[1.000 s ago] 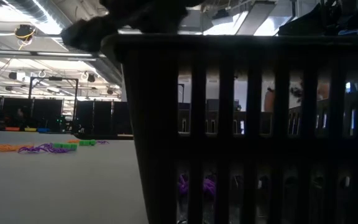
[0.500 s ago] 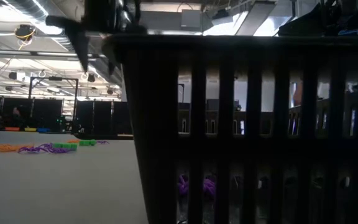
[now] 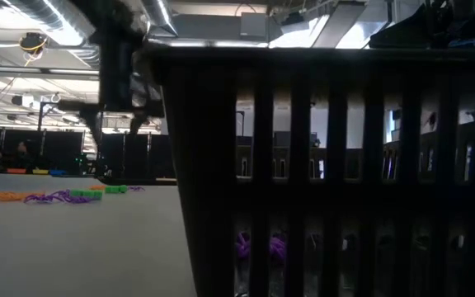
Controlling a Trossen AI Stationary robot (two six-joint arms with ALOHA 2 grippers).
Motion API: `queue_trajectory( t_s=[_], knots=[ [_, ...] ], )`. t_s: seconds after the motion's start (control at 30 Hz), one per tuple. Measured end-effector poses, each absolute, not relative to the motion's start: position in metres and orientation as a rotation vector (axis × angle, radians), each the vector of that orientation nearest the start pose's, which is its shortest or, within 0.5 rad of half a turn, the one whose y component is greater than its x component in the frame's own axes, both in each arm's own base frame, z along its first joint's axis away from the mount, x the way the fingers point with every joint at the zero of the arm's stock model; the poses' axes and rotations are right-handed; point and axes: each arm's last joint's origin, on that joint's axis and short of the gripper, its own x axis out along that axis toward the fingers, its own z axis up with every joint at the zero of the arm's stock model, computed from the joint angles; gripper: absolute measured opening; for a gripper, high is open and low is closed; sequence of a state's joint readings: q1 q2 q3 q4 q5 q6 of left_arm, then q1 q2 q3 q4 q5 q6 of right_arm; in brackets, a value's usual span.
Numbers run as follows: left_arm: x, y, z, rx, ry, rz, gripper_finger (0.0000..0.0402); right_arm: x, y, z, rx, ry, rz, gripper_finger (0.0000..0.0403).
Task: Sort Halloween decoration
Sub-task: Put the orange spider toy into the middle black bin
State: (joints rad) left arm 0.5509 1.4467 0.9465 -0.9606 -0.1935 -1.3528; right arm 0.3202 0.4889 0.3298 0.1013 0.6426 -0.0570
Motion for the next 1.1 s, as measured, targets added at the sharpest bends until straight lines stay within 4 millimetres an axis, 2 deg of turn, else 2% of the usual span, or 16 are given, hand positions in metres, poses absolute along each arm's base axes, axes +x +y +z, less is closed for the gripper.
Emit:
queue_trajectory(
  t_s=[0.23, 0.37, 0.77, 1.1],
  knots=[
    [0.171, 0.165, 0.175, -1.425, 0.759, 1.51, 0.0235, 0.128, 0.024, 0.243, -0.083, 0.06, -0.321, 0.0092],
    [0.159, 0.174, 0.166, -1.464, 0.751, 1.49, 0.0235, 0.128, 0.024, 0.243, -0.083, 0.06, -0.321, 0.0092],
    [0.135, 0.178, 0.146, -1.535, 0.718, 1.562, 0.0235, 0.128, 0.024, 0.243, -0.083, 0.06, -0.321, 0.0092],
    [0.13, 0.173, 0.135, -1.6, 0.675, 1.561, 0.0234, 0.128, 0.024, 0.243, -0.083, 0.06, -0.321, 0.0092]
  ],
)
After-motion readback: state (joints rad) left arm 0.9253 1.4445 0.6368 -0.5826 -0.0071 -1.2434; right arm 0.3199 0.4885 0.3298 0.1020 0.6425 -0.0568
